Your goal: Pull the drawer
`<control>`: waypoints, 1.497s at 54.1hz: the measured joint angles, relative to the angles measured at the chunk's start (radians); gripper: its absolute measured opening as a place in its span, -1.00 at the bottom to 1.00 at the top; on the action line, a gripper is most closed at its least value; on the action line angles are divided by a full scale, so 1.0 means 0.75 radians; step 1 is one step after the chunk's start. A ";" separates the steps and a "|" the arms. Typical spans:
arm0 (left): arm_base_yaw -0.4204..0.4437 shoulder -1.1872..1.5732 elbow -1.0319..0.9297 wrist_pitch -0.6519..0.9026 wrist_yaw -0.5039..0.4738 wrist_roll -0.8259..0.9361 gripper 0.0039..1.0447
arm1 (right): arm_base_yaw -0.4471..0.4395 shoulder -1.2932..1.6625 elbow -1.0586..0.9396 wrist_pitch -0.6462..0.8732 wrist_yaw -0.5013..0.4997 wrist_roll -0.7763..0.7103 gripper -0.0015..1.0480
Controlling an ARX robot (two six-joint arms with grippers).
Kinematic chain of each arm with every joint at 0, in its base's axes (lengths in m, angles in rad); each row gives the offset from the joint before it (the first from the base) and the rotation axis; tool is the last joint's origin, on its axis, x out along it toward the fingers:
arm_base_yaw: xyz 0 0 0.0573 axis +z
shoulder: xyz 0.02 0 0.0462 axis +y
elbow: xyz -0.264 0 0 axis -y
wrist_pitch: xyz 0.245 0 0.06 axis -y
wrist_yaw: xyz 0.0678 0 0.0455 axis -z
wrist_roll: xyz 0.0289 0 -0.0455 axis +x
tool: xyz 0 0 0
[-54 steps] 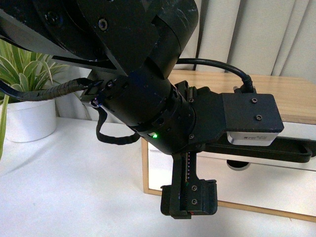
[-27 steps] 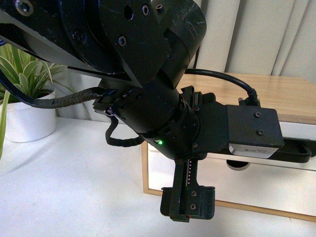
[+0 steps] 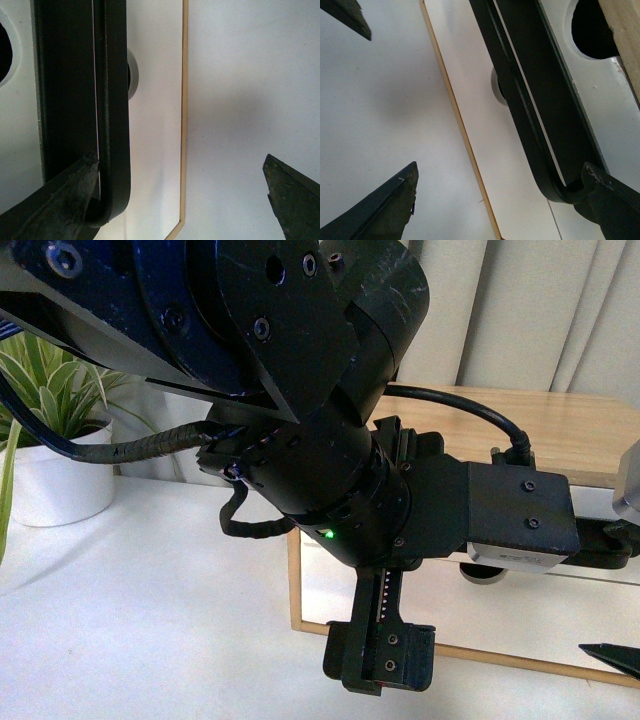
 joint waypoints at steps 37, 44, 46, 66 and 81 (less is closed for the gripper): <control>-0.010 0.017 0.001 0.020 -0.025 0.031 0.88 | 0.037 0.166 0.089 0.007 -0.001 0.014 0.83; -0.015 0.021 0.001 0.021 -0.024 0.051 0.88 | 0.045 0.169 0.114 -0.078 0.021 -0.074 0.83; -0.016 0.022 0.002 0.021 -0.024 0.056 0.88 | 0.048 0.169 0.118 -0.093 0.031 -0.097 0.83; -0.023 0.019 0.008 -0.028 -0.031 0.098 0.88 | 0.054 0.160 0.140 -0.188 0.004 -0.166 0.83; -0.028 -0.024 -0.045 -0.035 -0.015 0.112 0.88 | 0.061 0.108 0.114 -0.246 -0.047 -0.189 0.83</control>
